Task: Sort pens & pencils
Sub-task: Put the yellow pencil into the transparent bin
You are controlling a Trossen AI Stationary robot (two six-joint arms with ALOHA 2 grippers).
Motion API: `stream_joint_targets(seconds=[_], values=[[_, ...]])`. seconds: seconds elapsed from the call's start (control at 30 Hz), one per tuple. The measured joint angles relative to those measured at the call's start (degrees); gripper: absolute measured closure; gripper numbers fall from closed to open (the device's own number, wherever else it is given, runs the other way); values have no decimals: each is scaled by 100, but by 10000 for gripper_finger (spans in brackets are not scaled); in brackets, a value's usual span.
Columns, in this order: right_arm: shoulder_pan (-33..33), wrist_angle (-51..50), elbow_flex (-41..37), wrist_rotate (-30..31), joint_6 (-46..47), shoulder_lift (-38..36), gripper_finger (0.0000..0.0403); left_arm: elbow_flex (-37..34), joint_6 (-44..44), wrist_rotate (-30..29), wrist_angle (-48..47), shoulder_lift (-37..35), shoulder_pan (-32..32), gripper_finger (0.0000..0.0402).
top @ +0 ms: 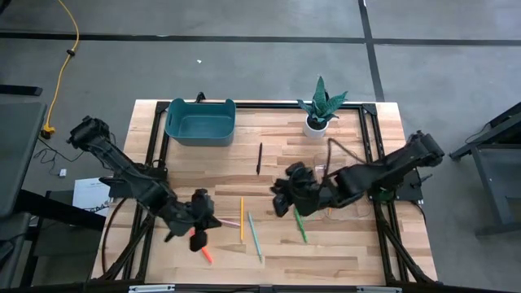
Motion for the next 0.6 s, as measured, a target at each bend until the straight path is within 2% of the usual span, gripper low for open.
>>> stream_joint_targets(seconds=[0.2,0.47,0.6], values=[[281,-1085,0,82,5,-505,325,145,-343,-223,88,502,207,401],[538,-2126,-2,102,-39,-771,325,331,-447,-286,298,999,563,399],[532,-2561,-2,136,-39,-820,324,467,-513,-268,593,1360,676,371]])
